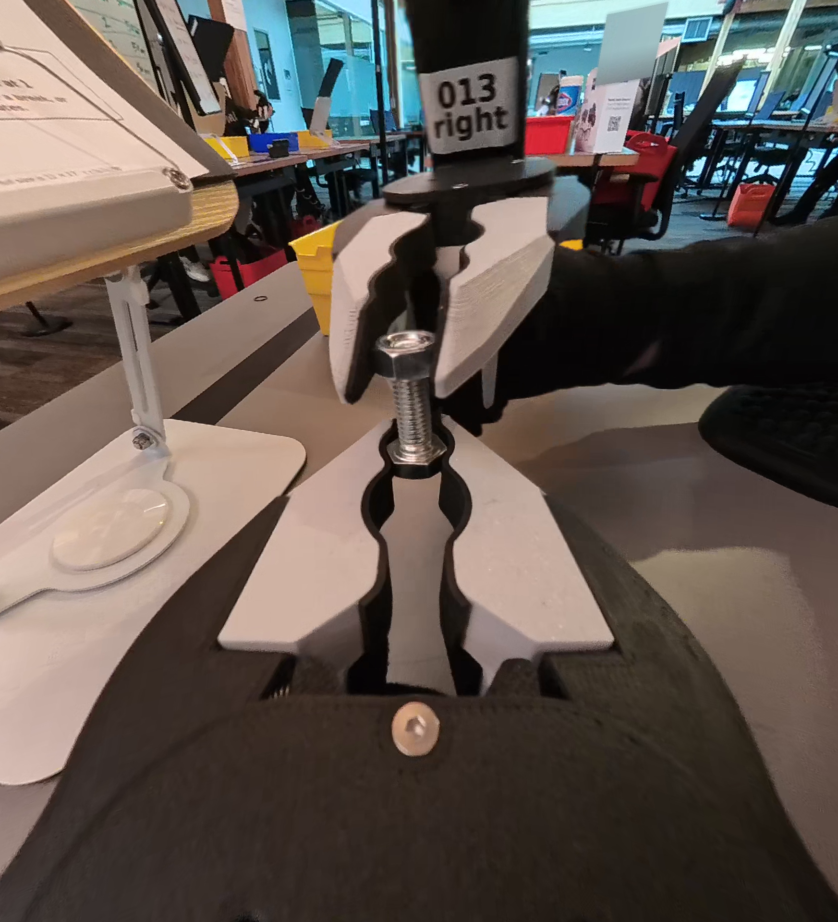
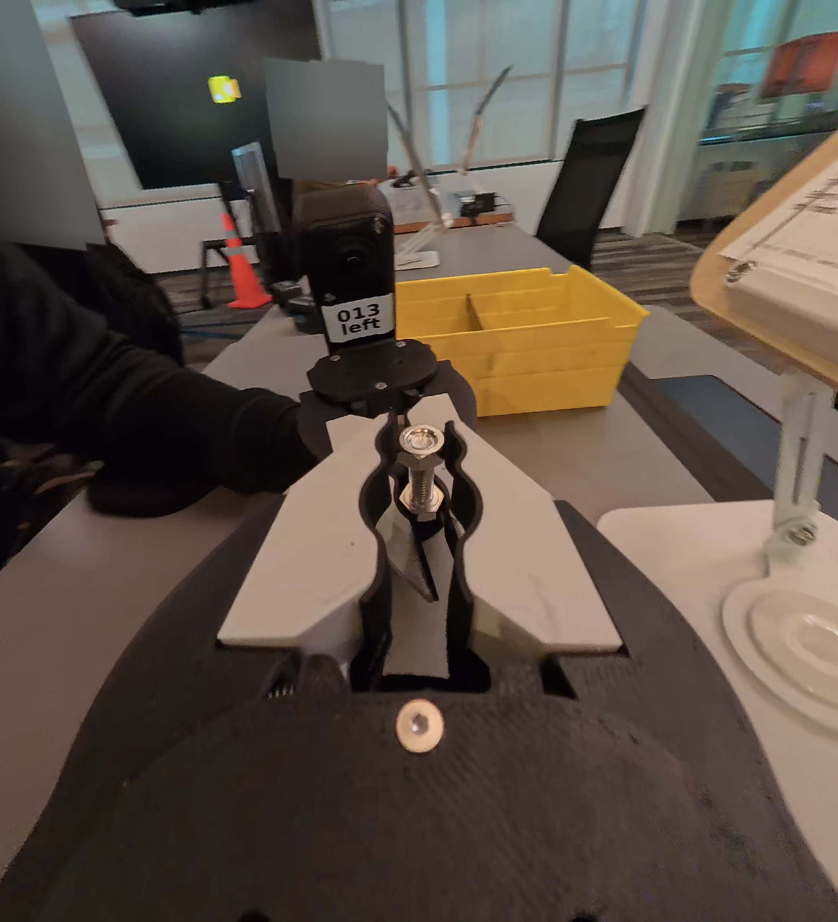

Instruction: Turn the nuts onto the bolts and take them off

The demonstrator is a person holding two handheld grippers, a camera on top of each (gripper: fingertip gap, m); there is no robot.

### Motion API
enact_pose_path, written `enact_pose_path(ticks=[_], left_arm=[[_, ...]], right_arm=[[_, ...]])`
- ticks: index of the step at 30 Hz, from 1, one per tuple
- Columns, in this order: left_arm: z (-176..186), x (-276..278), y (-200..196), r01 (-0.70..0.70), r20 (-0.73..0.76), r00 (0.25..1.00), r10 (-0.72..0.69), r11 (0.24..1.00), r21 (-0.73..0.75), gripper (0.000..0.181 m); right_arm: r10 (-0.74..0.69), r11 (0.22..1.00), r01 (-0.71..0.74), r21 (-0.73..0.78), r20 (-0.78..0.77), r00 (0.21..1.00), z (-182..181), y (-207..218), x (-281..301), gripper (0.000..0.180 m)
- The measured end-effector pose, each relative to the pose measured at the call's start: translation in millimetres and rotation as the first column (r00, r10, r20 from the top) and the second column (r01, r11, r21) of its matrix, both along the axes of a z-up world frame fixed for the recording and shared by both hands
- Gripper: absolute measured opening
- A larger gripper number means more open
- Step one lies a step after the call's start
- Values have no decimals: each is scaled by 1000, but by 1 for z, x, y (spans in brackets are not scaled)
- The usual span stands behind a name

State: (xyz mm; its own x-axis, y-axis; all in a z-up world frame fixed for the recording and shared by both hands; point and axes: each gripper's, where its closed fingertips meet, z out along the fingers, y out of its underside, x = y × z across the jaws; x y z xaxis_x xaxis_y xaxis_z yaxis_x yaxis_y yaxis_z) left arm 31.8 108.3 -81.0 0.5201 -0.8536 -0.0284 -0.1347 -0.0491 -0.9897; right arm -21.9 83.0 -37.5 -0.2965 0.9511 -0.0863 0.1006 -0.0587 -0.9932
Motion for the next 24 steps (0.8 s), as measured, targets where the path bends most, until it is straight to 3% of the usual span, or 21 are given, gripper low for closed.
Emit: enact_pose_path(ticks=[6,14,20,24], left_arm=[[-1,0,1,-10,-8,1000,10,1000,3,10],[-9,-1,5,-32,-38,999,31,999,-6,11],[-11,1,4,-22,-46,999,22,1000,-7,11],[-7,1,3,-17,-30,999,17,1000,-3,11]], right_arm=[[-245,969,245,-17,-34,969,0,4,-3,16],[-545,839,545,-2,-21,838,-7,15,0,16],[-573,819,573,-22,-20,819,-7,13,0,17],[-489,872,490,14,-39,871,3,7,1,44]])
